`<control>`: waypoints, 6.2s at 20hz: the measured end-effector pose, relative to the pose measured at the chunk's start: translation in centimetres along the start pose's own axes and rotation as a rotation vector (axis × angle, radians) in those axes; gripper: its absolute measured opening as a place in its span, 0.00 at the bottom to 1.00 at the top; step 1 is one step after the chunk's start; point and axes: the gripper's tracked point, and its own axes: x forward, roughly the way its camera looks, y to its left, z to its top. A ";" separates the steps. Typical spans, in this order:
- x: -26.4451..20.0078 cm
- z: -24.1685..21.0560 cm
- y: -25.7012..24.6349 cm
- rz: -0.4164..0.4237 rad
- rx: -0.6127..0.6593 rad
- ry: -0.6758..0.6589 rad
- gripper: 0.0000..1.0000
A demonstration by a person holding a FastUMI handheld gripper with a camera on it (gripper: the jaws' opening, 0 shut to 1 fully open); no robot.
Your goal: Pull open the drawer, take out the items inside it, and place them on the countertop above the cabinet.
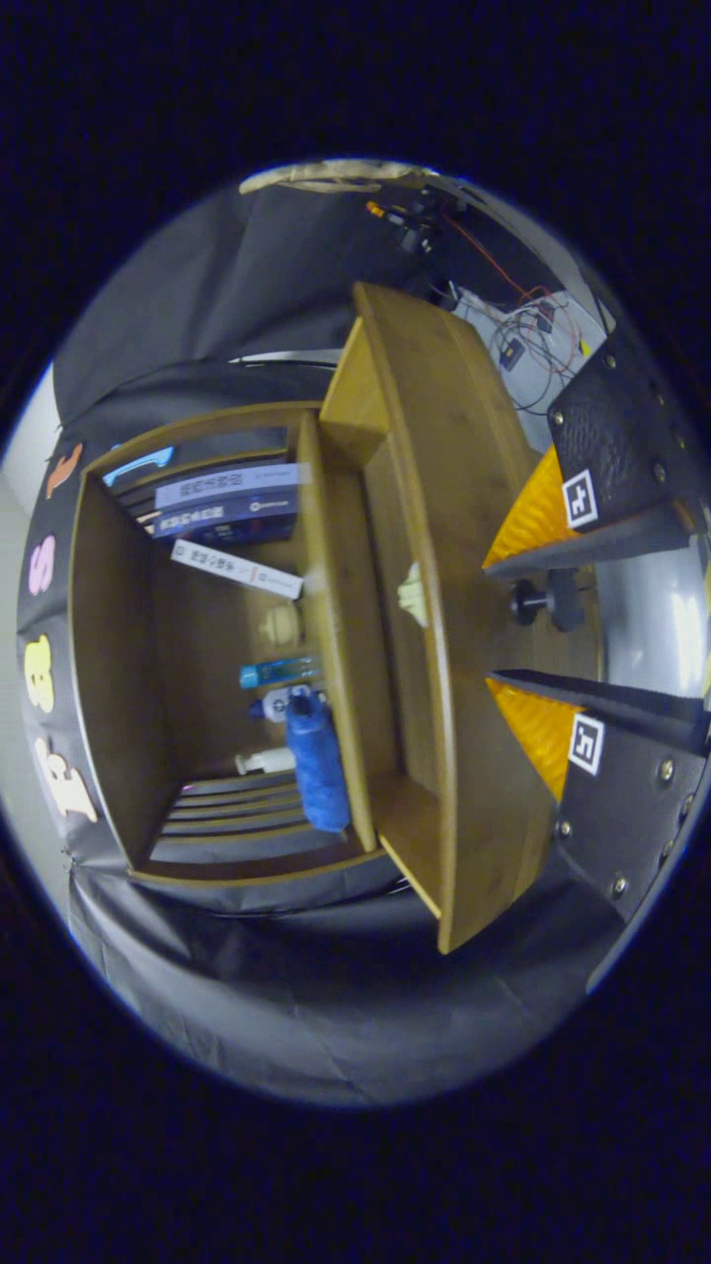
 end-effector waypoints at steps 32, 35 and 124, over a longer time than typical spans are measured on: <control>15.6 -2.5 -4.0 -0.189 0.016 0.569 0.31; 16.4 -2.6 -3.8 -0.174 0.015 0.563 0.24; 4.4 17.9 -2.7 -0.175 -0.042 -0.252 0.85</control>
